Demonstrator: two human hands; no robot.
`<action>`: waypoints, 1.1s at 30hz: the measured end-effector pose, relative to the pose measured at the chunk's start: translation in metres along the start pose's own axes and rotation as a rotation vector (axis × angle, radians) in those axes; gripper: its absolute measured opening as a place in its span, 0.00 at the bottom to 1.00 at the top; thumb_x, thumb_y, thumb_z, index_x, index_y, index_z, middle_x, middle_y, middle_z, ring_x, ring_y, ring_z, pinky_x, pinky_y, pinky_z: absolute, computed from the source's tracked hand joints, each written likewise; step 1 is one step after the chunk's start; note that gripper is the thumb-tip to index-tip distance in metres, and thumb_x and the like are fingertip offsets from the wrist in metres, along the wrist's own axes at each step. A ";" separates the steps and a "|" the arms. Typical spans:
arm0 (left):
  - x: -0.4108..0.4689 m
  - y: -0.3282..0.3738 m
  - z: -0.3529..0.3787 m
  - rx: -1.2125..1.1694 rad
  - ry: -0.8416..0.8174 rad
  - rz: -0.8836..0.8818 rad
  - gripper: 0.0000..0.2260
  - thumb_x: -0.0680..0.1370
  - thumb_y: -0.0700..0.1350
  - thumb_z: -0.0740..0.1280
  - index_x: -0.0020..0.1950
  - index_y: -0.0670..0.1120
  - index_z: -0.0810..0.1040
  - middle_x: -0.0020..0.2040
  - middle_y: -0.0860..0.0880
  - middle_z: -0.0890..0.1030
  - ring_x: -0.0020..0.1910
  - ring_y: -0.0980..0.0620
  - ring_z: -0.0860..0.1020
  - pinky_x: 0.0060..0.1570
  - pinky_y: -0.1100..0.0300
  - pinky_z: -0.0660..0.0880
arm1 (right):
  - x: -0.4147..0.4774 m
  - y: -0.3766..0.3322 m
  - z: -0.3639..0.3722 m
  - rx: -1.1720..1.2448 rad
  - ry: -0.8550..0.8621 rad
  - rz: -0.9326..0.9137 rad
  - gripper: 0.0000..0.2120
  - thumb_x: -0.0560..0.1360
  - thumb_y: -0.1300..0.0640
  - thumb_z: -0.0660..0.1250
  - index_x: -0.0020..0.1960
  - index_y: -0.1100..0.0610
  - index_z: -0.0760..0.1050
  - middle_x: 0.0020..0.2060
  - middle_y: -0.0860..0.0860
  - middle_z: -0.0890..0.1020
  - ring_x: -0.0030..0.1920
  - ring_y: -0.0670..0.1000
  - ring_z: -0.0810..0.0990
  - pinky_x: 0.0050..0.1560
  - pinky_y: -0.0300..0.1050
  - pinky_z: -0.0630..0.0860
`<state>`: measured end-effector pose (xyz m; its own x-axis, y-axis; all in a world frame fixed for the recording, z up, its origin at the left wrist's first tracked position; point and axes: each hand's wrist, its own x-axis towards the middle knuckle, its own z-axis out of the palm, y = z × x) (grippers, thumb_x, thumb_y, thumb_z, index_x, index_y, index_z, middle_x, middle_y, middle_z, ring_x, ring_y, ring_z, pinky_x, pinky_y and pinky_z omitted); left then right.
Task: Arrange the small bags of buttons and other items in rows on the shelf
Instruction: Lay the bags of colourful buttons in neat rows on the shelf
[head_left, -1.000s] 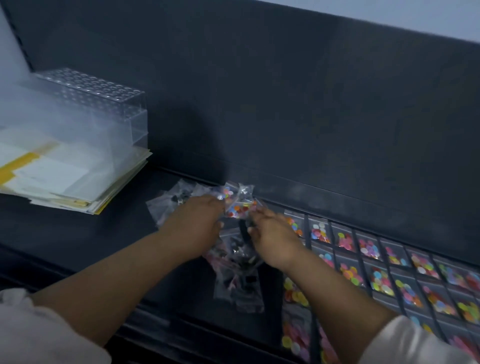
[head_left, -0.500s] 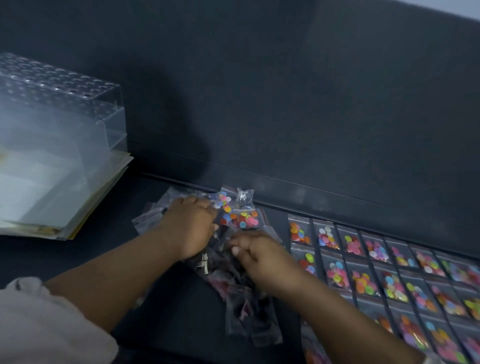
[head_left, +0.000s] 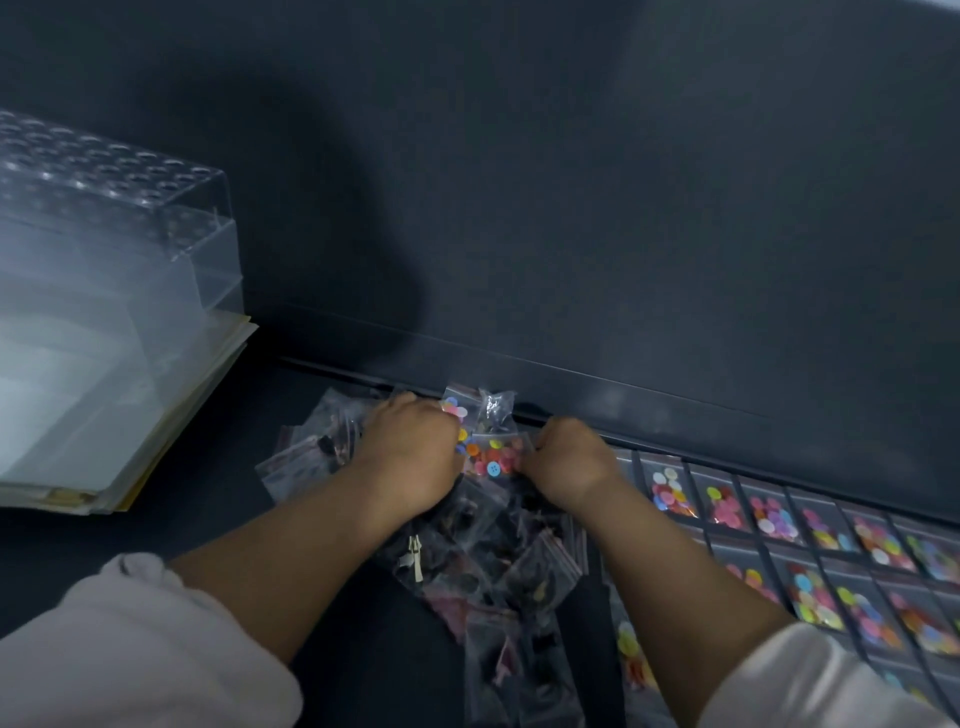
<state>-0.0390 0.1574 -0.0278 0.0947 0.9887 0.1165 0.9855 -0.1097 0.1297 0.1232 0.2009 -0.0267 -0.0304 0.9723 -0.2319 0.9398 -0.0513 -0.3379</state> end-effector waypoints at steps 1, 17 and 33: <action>0.002 0.001 0.002 0.008 -0.009 -0.021 0.13 0.77 0.54 0.62 0.51 0.48 0.79 0.53 0.49 0.79 0.57 0.47 0.72 0.58 0.57 0.66 | 0.001 -0.001 -0.001 0.009 -0.024 0.006 0.08 0.72 0.53 0.67 0.45 0.58 0.75 0.49 0.58 0.81 0.48 0.57 0.79 0.41 0.41 0.68; -0.012 0.009 -0.015 -0.569 0.062 -0.286 0.06 0.75 0.42 0.63 0.37 0.49 0.74 0.39 0.52 0.82 0.39 0.50 0.79 0.46 0.55 0.74 | -0.017 0.014 -0.020 0.634 0.105 -0.071 0.11 0.73 0.65 0.63 0.35 0.55 0.69 0.33 0.59 0.80 0.32 0.55 0.78 0.35 0.49 0.76; -0.052 0.106 -0.055 -1.526 -0.154 -0.590 0.14 0.73 0.27 0.65 0.48 0.45 0.76 0.48 0.43 0.81 0.44 0.49 0.81 0.42 0.59 0.78 | -0.095 0.102 -0.081 1.117 -0.092 -0.039 0.09 0.76 0.66 0.63 0.39 0.56 0.73 0.31 0.53 0.75 0.32 0.49 0.75 0.33 0.42 0.77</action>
<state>0.0531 0.0892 0.0342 -0.1167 0.9178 -0.3794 -0.1449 0.3622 0.9208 0.2494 0.1221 0.0349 -0.1218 0.9593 -0.2547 0.1064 -0.2425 -0.9643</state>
